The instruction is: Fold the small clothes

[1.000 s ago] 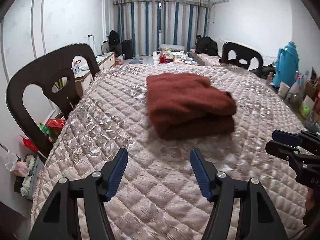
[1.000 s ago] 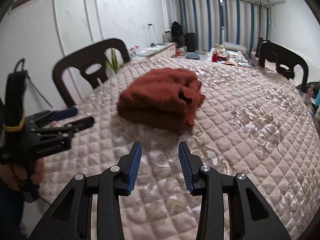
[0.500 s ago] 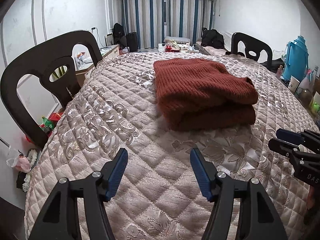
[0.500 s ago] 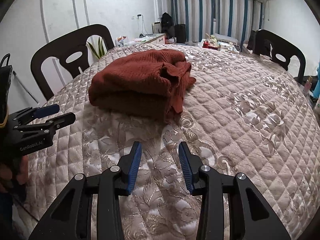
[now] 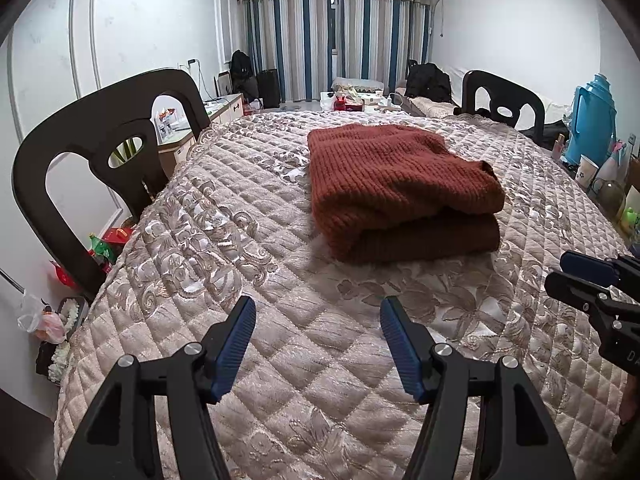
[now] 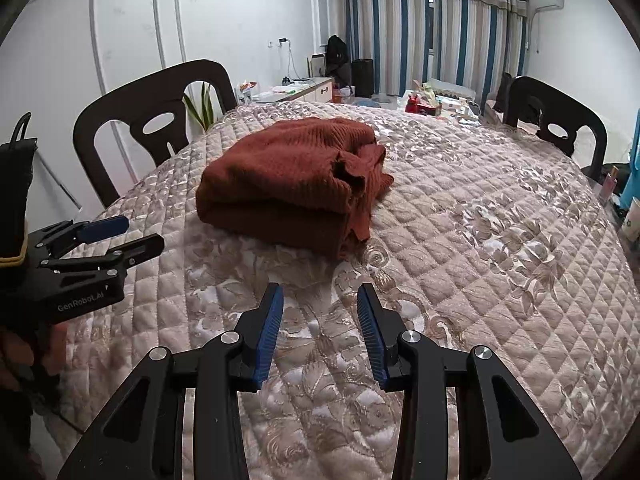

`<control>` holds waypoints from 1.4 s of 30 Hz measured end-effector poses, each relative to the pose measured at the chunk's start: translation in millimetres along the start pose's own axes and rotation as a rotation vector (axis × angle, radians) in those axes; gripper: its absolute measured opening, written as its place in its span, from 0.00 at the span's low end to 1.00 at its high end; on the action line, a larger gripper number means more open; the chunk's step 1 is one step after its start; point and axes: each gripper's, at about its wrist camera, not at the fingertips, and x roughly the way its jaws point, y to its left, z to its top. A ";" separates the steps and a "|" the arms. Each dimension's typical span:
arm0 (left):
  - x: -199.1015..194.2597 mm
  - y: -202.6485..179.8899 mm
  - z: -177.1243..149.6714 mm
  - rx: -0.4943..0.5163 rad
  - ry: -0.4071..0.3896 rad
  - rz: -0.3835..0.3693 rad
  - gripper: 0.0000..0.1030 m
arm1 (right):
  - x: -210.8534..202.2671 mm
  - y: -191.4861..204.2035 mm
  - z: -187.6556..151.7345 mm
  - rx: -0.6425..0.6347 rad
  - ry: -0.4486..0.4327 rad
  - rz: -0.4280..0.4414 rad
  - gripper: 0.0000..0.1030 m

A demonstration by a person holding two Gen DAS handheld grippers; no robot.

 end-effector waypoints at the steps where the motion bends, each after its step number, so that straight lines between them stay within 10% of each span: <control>1: -0.3 0.1 0.3 0.000 -0.001 0.001 0.65 | -1.1 1.1 0.2 -0.004 -0.001 -0.001 0.38; 42: -2.8 1.6 -3.9 -0.029 -0.006 -0.013 0.65 | -5.0 2.9 -1.1 -0.012 -0.004 -0.007 0.38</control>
